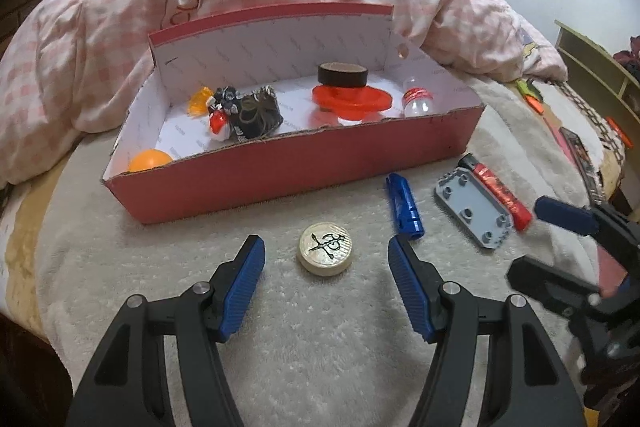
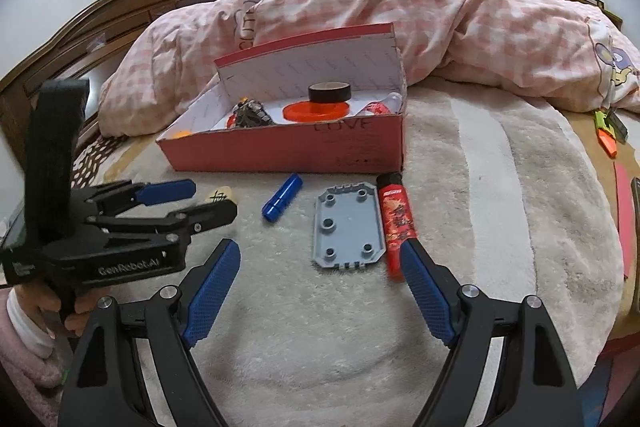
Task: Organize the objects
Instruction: 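Open the left tool around the chess piece while the right tool nears the spray can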
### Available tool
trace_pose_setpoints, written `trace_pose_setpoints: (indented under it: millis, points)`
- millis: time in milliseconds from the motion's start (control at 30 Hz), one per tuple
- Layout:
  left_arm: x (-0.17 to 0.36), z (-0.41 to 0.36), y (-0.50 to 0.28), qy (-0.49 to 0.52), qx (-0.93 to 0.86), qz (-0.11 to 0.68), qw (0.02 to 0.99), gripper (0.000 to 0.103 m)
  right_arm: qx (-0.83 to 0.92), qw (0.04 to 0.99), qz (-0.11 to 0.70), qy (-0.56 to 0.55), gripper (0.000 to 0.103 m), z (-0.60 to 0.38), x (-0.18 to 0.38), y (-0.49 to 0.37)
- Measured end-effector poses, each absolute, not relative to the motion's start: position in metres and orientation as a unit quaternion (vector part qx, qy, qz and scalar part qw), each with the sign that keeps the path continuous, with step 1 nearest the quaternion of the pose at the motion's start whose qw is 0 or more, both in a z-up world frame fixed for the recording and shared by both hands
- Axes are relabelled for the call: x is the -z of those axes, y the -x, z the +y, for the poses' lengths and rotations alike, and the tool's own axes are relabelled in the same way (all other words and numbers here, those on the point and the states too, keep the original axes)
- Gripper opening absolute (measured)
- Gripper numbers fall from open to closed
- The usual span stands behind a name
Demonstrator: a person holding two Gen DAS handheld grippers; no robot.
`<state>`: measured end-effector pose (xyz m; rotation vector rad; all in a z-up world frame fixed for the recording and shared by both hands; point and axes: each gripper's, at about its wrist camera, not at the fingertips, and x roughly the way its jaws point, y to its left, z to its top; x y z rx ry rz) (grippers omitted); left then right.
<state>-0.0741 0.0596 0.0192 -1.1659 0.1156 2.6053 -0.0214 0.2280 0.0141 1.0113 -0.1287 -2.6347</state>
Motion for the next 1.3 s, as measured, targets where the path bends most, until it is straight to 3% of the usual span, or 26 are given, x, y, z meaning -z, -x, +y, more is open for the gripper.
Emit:
trace_pose_setpoints:
  millis: [133,300,467,633,1067,1300]
  points:
    - [-0.014,0.063,0.079,0.410,-0.900,0.044,0.143,0.054,0.921,0.164,-0.055,-0.350,0.073,0.230,-0.015,0.022]
    - [-0.011,0.064,0.081,0.409,-0.900,0.048,0.143,0.049,0.919,0.159,-0.051,-0.356,0.070,0.228,-0.010,0.026]
    - [-0.011,0.061,0.081,0.409,-0.901,0.043,0.141,0.031,0.921,0.154,-0.050,-0.354,0.070,0.230,-0.009,0.025]
    - [-0.011,0.056,0.079,0.409,-0.901,0.037,0.138,0.031,0.929,0.123,-0.036,-0.347,0.069,0.237,-0.012,0.027]
    - [-0.010,0.055,0.080,0.409,-0.901,0.037,0.139,0.031,0.928,0.080,-0.040,-0.361,0.050,0.256,-0.005,0.036]
    - [-0.010,0.055,0.081,0.408,-0.901,0.036,0.139,0.031,0.924,0.062,0.005,-0.378,0.046,0.255,0.002,0.036]
